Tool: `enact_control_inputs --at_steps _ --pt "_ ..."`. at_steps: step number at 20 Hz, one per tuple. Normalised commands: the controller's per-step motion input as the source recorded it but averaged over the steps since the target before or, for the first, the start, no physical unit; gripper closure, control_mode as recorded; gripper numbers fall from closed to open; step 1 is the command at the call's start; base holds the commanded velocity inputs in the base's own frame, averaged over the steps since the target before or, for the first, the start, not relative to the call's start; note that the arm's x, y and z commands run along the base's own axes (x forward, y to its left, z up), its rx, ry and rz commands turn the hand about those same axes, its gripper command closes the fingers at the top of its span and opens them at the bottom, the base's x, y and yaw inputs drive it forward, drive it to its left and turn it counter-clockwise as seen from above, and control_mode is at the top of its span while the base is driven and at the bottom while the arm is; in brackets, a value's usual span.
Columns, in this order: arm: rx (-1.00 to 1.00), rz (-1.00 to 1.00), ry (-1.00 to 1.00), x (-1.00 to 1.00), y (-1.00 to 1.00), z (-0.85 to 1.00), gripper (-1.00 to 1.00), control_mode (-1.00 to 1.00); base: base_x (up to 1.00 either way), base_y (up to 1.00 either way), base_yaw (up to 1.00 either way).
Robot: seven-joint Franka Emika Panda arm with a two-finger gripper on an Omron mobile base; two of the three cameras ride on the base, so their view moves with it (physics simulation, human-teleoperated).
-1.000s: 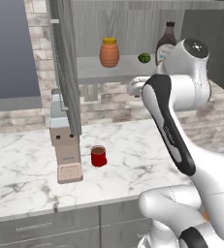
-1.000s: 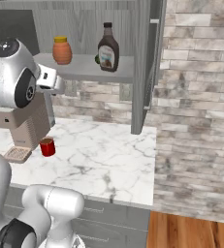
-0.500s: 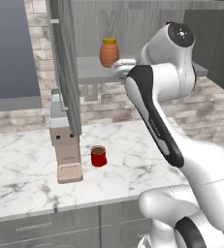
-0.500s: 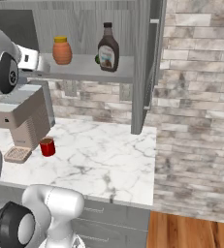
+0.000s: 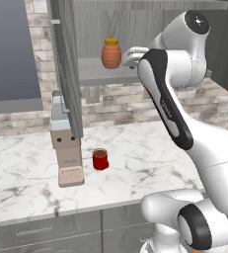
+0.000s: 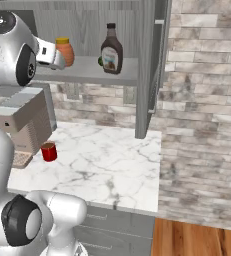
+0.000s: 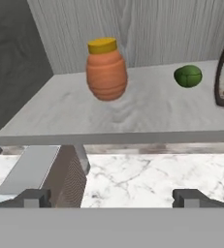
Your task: Pick the syrup bottle and honey bottle from the cabinet and place them next to the mug.
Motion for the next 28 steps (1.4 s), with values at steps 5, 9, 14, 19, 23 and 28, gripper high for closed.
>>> enact_control_inputs --at_steps 5,9,14,19,23,28 --pt "0.00 0.00 0.00 0.51 -0.02 0.00 -1.00 -1.00 0.00 0.00 0.00" --pt "0.00 0.00 0.00 0.58 0.08 0.00 -1.00 -1.00 0.00 0.00 0.00" --pt "0.00 0.00 0.00 0.46 0.09 0.01 -1.00 -1.00 0.00 0.00 0.00" --pt "0.00 0.00 0.00 0.24 0.17 0.06 -1.00 -1.00 0.00 0.00 0.00" --pt "0.00 0.00 -0.02 0.26 0.21 0.07 -1.00 -1.00 0.00 0.00 0.00" --pt "0.00 -0.03 -0.10 0.19 0.08 0.01 -1.00 -1.00 0.00 0.00 0.00"
